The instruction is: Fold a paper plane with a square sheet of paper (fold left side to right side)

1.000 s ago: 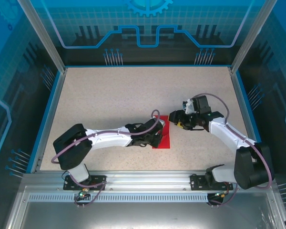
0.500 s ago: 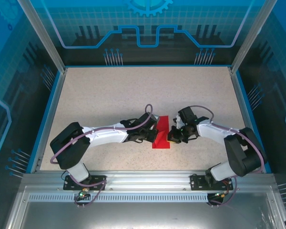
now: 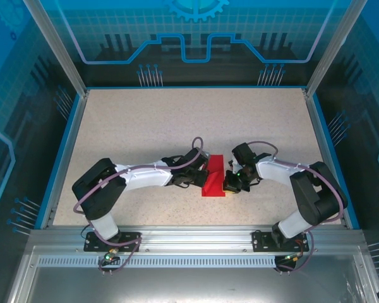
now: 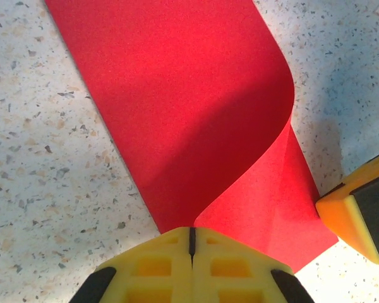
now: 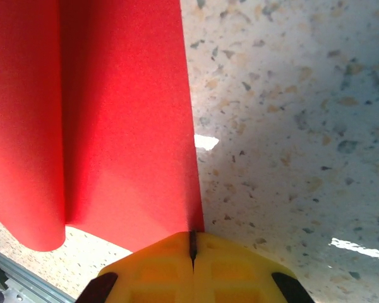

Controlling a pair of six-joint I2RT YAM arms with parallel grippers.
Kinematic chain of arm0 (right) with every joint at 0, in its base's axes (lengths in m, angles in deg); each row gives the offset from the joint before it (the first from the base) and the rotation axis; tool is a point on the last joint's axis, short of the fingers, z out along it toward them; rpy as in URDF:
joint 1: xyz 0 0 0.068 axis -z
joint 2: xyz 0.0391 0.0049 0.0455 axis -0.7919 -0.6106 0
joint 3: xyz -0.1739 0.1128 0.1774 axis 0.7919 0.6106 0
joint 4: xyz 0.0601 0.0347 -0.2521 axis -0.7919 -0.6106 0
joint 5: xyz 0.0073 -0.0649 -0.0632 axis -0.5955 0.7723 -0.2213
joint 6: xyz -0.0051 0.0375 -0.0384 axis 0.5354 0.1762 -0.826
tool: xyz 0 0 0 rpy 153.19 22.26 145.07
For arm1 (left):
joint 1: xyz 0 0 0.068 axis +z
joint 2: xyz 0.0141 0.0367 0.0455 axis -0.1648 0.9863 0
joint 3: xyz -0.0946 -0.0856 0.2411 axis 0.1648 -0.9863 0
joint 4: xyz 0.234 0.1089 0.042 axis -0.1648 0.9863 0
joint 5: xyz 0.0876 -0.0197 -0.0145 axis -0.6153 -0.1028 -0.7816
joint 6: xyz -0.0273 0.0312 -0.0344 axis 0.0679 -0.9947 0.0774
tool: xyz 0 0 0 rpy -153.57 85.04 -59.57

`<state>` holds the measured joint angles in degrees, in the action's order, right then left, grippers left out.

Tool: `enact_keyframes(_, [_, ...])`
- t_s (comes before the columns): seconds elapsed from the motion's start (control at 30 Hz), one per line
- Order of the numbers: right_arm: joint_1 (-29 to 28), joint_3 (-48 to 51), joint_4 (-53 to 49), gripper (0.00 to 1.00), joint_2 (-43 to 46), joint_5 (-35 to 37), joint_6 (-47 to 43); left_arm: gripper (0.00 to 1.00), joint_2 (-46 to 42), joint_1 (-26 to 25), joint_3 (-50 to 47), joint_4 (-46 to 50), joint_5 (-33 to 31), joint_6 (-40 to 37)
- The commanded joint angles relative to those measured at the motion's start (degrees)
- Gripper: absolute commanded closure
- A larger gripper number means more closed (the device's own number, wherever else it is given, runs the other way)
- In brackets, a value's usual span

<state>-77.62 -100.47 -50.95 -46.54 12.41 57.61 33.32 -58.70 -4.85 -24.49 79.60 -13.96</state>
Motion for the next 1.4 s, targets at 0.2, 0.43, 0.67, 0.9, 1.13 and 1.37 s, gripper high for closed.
enact_keyframes(0.2, [-1.2, -1.9, -3.6, 0.96, -1.5, 1.4, -1.8, 1.0, 3.1, 0.8, 2.4, -0.5, 1.1, -1.6])
enact_keyframes(0.43, [-1.3, -2.4, -4.6, 0.95, -1.8, 1.7, -2.5, 1.0, 4.4, 1.4, 3.2, -1.0, 1.2, -1.8])
enact_keyframes(0.67, [-1.3, -2.6, -4.9, 0.95, -2.1, 1.9, -2.9, 1.0, 5.7, 1.7, 4.3, -0.8, 1.3, -2.1])
enact_keyframes(0.9, [-1.3, -2.7, -5.3, 0.95, -2.1, 1.9, -3.1, 1.0, 6.3, 1.9, 4.3, -0.7, 0.9, -2.2])
enact_keyframes(1.13, [-1.3, -2.8, -5.6, 0.94, -2.2, 2.0, -3.3, 1.0, 6.8, 2.2, 4.6, -0.6, 0.8, -2.3])
enact_keyframes(1.37, [-1.3, -3.0, -5.8, 0.94, -2.3, 2.1, -3.7, 1.0, 7.4, 2.4, 5.0, -0.8, 0.9, -2.4])
